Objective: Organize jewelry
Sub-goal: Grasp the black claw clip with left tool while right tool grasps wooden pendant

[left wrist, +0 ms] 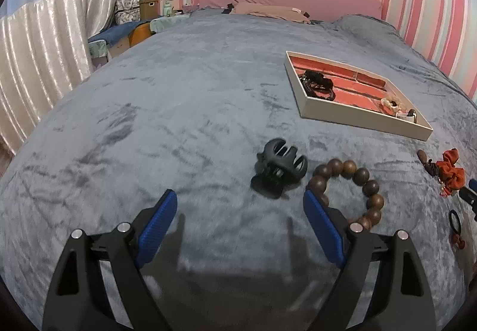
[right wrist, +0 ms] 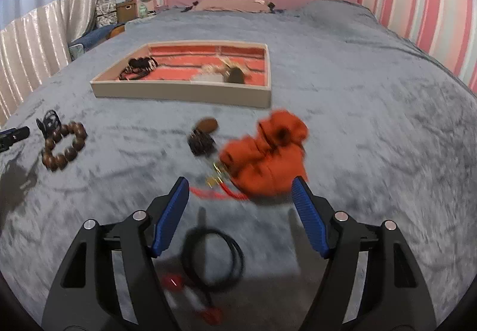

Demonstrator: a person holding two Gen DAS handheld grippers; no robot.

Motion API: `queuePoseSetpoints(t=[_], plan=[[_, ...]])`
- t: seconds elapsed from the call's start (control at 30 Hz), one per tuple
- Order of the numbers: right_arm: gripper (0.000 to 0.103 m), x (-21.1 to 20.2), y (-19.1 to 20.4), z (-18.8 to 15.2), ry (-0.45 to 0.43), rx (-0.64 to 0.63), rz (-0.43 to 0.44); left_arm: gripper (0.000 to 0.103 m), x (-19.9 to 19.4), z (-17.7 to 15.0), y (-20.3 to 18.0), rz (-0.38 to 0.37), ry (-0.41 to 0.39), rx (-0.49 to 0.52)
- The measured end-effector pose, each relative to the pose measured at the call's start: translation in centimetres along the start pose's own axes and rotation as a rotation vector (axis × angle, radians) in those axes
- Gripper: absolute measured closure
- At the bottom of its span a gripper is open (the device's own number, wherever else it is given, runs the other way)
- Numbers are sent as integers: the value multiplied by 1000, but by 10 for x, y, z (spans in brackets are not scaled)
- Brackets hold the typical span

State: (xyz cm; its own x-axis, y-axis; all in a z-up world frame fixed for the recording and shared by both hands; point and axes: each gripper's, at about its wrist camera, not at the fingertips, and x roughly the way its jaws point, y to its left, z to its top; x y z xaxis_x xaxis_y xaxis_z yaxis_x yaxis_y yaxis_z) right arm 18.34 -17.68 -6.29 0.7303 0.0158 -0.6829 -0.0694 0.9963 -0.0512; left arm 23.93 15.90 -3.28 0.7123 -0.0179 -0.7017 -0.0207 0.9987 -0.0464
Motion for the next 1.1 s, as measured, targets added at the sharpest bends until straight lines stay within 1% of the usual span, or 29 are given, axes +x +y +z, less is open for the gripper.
queuePoseSetpoints(t=[0.1,0.17,0.3,0.5,0.63,0.73,0.8,0.83,0.97,1.03,1.1], plan=[[33,4,15,18,-27,-30,14,18,8,9,-4,-6,2,6],[34,12,26,30,-31,-50,27,18,14,15,-6,-20,2,6],[41,36,39,44,4,-60,48,18,27,23,-12,-22,14,27],[51,72,47,44,84,-65,28,18,46,25,-14,-46,56,39],[55,83,44,38,114,-51,18,19,55,22,-13,-64,79,37],[60,85,40,37,116,-36,28,25,62,20,-12,-92,98,33],[68,86,40,37,117,-40,29,28,63,21,-12,-104,101,33],[70,87,41,37,118,-42,31,32,64,21,-13,-107,100,37],[74,88,43,37,123,-50,38,48,65,22,-17,-132,100,54],[75,88,44,37,124,-53,38,54,65,21,-19,-149,102,61],[77,88,44,38,125,-56,38,54,64,21,-20,-146,100,69]])
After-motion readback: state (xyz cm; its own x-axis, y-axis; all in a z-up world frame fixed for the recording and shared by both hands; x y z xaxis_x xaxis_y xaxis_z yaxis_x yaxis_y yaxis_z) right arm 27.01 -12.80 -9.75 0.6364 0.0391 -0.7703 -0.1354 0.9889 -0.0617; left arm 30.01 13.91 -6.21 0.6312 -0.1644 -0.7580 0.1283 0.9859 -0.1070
